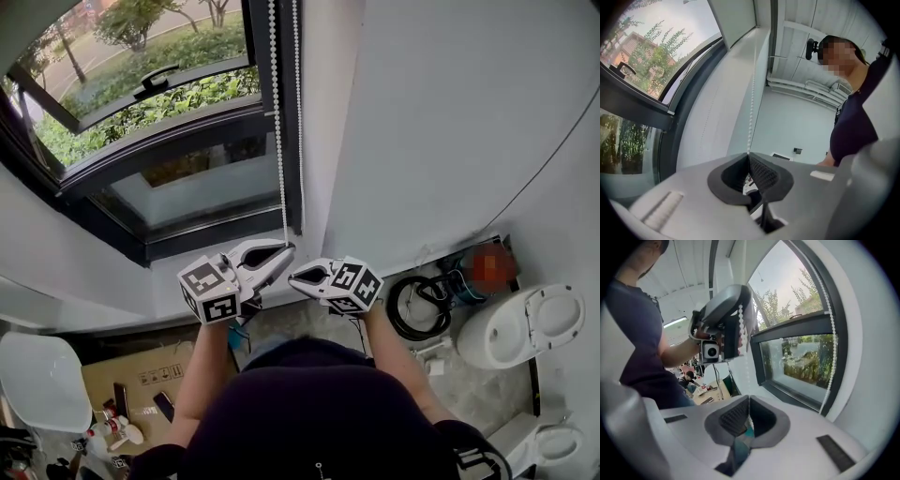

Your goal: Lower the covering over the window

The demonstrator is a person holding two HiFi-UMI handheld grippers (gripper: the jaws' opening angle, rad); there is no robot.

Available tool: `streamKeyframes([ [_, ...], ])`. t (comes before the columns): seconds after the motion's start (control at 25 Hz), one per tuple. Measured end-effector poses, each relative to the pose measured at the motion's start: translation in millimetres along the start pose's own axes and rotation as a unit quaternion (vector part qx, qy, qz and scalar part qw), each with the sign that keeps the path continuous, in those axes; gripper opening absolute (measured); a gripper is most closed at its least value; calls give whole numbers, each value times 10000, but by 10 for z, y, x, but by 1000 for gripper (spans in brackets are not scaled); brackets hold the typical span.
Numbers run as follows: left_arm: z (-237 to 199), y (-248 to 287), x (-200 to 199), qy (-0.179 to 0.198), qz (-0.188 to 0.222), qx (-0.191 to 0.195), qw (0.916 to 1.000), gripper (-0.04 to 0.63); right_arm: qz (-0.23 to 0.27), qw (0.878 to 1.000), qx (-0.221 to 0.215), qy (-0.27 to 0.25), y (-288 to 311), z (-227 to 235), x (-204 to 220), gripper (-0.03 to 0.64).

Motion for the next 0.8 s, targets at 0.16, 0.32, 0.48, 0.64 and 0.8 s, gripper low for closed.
streamKeyframes([
  [0.16,-25,41,211,-25,-249,13,9997,12,-188,9998,-54,35,60,25,194,17],
  [0.32,-41,19,434,-291,-356,-15,9989,12,-221,9990,-138,350,64,12,429,17],
  [0.48,-35,9,506,-421,-327,-12,9986,12,-185,9986,-172,473,85,36,491,17],
  [0.64,-79,11,516,-417,-273,-64,9987,12,-166,9985,-192,488,90,49,498,17],
  [0.8,-167,31,576,-472,-328,-102,9983,12,-346,9985,-142,403,103,60,523,17],
])
Point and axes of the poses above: the fingertips, and each gripper's own axes: y forward along the fingers, z to its right, x out of its underside, the point moved 8 cm from there along -y, backward along the fingers, and after that the axes turned 4 degrees about z, right-handed, at the moved point
